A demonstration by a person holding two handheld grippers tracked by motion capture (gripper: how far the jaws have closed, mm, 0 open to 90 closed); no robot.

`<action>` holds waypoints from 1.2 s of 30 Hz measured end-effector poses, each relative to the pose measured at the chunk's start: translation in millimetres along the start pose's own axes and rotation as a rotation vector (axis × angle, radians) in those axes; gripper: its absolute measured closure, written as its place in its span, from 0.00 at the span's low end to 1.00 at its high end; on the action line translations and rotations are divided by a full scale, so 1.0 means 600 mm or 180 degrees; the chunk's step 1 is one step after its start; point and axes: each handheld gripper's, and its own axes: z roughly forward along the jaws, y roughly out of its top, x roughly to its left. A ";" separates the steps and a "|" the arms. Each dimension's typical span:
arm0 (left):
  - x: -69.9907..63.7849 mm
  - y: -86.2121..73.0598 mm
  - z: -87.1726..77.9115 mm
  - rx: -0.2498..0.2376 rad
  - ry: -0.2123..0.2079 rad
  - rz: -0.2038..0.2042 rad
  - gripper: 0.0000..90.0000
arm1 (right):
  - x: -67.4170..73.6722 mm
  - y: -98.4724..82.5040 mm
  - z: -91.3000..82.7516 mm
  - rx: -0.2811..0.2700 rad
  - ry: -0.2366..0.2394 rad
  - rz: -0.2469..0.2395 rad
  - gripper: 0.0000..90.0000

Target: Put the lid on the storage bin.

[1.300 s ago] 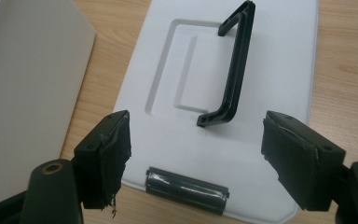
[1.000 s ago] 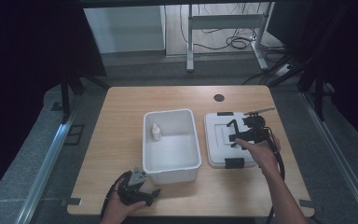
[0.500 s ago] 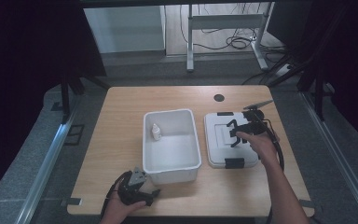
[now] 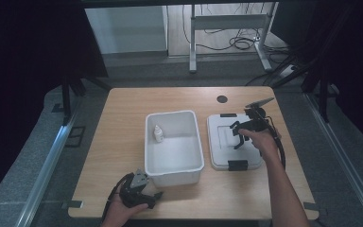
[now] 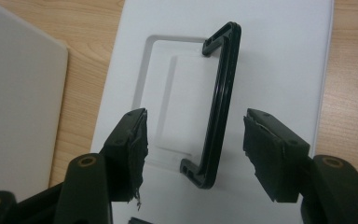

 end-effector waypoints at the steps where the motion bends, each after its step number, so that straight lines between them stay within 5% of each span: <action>1: 0.000 0.000 0.000 0.0000 0.0000 0.0000 0.13 | -0.001 0.002 0.002 -0.0003 -0.0008 0.0004 0.46; 22: 0.000 0.000 0.000 -0.0004 -0.0004 0.0000 0.13 | -0.031 0.030 0.042 0.0105 0.0036 0.0097 0.68; 36: 0.000 0.000 0.001 -0.0004 -0.0009 0.0006 0.13 | -0.025 0.044 0.061 0.0440 -0.0043 0.0115 0.90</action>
